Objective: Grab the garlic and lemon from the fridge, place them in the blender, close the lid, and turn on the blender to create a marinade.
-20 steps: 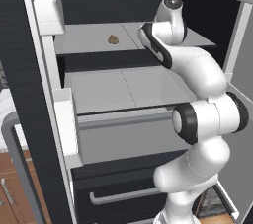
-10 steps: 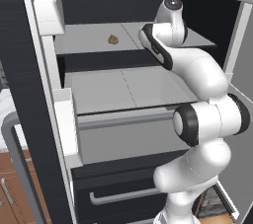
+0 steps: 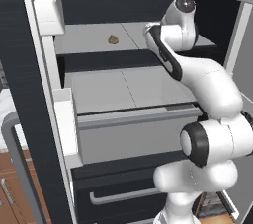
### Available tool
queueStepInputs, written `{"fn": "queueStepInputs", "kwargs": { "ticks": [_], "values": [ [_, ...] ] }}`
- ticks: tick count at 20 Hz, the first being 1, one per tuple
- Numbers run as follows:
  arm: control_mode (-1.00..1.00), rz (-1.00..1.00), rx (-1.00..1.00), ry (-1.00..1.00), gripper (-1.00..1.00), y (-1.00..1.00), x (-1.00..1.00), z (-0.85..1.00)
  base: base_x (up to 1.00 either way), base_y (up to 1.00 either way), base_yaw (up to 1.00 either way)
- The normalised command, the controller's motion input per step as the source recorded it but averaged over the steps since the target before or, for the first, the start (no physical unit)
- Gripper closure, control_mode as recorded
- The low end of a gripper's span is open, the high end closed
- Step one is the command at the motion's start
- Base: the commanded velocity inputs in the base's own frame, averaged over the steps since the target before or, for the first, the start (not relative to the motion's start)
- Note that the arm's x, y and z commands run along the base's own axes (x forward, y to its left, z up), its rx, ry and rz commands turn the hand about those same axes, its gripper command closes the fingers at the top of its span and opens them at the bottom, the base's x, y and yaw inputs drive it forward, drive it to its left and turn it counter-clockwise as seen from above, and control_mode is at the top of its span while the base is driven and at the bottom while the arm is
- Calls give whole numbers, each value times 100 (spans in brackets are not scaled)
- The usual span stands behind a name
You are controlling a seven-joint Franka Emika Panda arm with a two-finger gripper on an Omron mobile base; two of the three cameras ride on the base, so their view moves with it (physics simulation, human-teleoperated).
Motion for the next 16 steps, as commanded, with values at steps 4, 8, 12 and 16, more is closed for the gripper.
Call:
{"fn": "queueStepInputs", "kwargs": {
  "ticks": [4,8,12,16],
  "values": [
    [-100,-7,5,-9,100,8,-100,14,0,0,0],
    [-100,-3,2,-2,100,16,-100,0,0,0,0],
    [-100,0,3,0,100,20,-100,-1,0,0,0],
    [-100,0,0,0,100,23,-100,-27,0,0,0]
  ]
}}
